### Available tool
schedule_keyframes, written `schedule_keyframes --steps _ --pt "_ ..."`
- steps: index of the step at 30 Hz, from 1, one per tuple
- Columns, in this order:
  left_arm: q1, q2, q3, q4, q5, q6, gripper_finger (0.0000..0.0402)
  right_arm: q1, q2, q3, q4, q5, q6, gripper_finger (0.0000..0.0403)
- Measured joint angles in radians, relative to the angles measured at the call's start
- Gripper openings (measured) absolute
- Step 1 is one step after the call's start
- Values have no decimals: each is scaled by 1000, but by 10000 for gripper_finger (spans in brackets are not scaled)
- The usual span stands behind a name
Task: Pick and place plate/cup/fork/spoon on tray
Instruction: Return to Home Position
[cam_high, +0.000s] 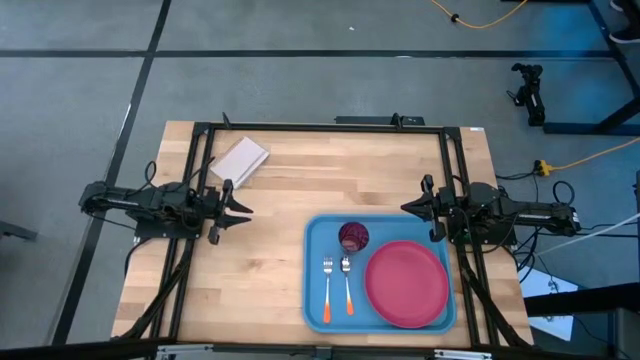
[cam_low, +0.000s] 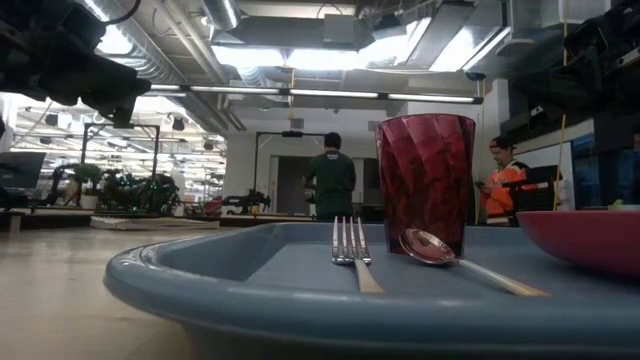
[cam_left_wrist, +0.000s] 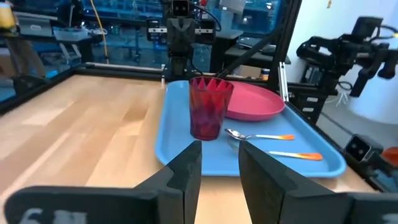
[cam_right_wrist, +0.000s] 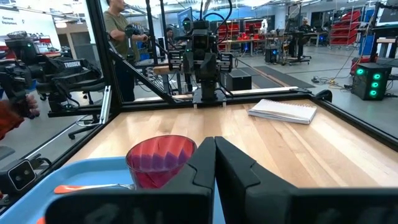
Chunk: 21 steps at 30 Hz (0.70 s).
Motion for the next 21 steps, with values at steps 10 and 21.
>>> schedule_keyframes --steps 10,21 --pt "0 1 0 0 -1 -26 98 0 0 0 0 0 0 12" --pt "0 1 0 0 -1 -26 98 0 0 0 0 0 0 12"
